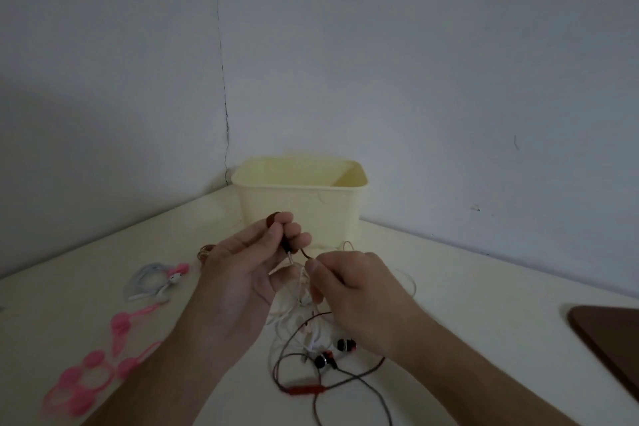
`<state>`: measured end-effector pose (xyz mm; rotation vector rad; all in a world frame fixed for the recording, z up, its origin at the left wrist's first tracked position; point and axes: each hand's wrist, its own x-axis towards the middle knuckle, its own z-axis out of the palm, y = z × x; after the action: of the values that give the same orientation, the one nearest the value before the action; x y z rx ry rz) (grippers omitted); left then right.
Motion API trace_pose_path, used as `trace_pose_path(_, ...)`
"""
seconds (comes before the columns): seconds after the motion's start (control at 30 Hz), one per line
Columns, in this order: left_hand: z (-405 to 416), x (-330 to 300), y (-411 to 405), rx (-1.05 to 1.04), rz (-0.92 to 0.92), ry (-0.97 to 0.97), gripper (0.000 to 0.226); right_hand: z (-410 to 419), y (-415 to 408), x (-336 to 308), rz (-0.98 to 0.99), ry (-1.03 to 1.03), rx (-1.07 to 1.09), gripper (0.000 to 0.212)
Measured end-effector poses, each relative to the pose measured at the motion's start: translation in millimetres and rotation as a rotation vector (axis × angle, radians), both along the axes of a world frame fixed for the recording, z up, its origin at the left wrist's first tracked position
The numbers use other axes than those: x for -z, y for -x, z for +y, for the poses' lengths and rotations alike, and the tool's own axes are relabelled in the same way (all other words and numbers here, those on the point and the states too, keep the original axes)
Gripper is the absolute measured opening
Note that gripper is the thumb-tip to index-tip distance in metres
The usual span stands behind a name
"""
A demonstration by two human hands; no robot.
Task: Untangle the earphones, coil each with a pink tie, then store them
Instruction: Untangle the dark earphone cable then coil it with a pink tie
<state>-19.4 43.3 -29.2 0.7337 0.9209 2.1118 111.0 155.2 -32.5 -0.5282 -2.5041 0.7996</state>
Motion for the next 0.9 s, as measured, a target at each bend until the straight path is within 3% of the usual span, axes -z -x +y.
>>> trace_pose_path(0.1, -0.5, 0.9, 0.9, -0.066, 0.035, 0.004, 0.024, -5.0, 1.6, 5.1, -0.008, -0.056, -0.034, 0.042)
trace_pose_path(0.4, 6.7, 13.3, -0.5, -0.317, 0.522, 0.235, 0.029, -9.1, 1.9, -1.1, 0.004, -0.154, -0.07, 0.044)
trace_pose_path(0.53, 9.6, 22.3, -2.2, -0.199, 0.736, 0.334, 0.034, -1.1, -0.3, -4.3, 0.093, -0.109, 0.003, 0.038)
trace_pose_path(0.77, 8.5, 19.0, -8.9, 0.08, 0.535, 0.289, 0.027, 19.5, 0.3, 0.3, 0.222, -0.049, 0.214, 0.035)
trace_pose_path(0.9, 4.0, 11.4, -10.4, 0.124, 0.26, 0.119, 0.023, 16.5, 1.0, 3.5, 0.17, 0.022, 0.162, 0.036)
